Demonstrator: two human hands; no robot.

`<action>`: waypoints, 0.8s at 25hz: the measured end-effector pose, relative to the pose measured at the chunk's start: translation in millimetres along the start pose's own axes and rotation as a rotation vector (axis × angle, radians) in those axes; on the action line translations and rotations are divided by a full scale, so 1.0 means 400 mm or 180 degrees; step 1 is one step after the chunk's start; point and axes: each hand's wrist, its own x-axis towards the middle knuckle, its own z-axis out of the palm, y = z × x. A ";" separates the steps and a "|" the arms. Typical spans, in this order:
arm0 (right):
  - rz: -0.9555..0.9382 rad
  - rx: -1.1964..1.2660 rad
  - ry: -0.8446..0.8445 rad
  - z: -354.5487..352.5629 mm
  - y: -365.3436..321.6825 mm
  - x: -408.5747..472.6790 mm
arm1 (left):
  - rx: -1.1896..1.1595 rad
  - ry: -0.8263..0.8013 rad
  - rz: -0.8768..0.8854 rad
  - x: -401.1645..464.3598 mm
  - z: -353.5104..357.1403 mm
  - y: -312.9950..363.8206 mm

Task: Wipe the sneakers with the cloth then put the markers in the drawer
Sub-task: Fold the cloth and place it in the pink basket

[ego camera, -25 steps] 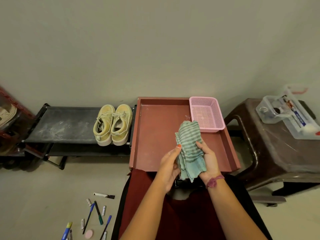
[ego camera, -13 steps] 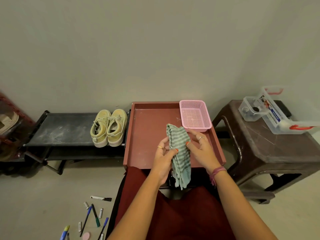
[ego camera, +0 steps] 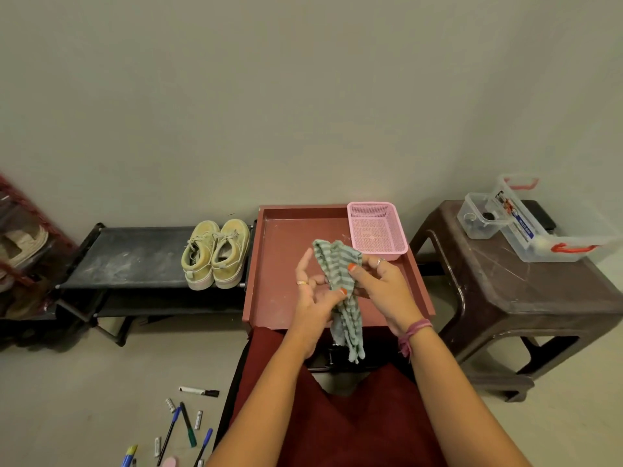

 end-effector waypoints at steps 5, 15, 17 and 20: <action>0.0090 0.0289 -0.0093 0.009 -0.017 -0.017 | -0.0439 0.0125 -0.0509 0.013 -0.008 0.011; -0.0898 -0.0838 0.0832 0.012 -0.044 -0.026 | 0.0184 0.0050 0.0204 -0.002 -0.006 0.022; -0.1045 -0.1069 0.0654 0.034 -0.048 -0.030 | 0.0416 -0.0079 0.0337 -0.009 0.004 0.026; -0.1002 -0.1155 0.0675 0.055 -0.046 -0.030 | 0.0752 -0.0150 0.0413 -0.007 0.011 0.024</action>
